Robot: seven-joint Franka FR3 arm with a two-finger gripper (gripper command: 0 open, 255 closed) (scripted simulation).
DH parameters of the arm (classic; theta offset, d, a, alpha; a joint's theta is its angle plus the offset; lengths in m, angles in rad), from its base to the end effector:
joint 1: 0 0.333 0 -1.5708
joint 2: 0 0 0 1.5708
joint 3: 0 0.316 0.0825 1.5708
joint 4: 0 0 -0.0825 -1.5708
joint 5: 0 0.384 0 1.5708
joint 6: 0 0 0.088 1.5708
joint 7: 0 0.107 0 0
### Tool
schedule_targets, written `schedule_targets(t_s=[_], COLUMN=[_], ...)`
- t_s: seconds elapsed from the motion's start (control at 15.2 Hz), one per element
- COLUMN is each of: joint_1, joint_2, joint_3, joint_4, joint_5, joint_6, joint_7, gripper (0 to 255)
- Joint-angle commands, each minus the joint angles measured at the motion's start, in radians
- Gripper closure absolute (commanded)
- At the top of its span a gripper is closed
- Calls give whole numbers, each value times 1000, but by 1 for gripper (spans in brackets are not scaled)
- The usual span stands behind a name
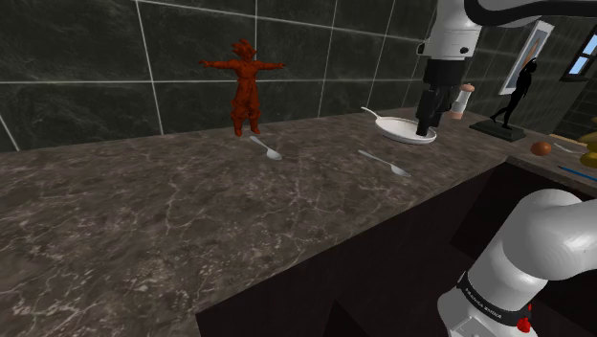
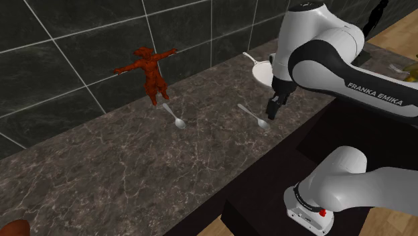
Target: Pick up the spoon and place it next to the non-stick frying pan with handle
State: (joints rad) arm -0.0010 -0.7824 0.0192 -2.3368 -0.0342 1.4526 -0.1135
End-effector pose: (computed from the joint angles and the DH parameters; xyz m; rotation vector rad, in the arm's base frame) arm 0.2950 0.0032 0.5887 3.0891 0.1904 -0.1613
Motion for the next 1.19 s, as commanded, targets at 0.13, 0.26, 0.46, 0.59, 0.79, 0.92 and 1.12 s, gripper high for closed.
schedule_targets(t_s=[0.13,0.26,0.46,0.59,0.79,0.92,1.12], joint_1=[4,9,14,17,22,26,31], joint_2=[64,131,233,304,411,484,595], joint_3=[20,39,66,82,105,119,137], joint_4=[22,48,97,136,204,256,343], joint_5=[27,50,81,98,118,128,138], joint_6=[40,77,129,159,199,221,247], joint_7=[34,67,115,145,189,218,260], gripper=[0,0,0,0,0,0,0])
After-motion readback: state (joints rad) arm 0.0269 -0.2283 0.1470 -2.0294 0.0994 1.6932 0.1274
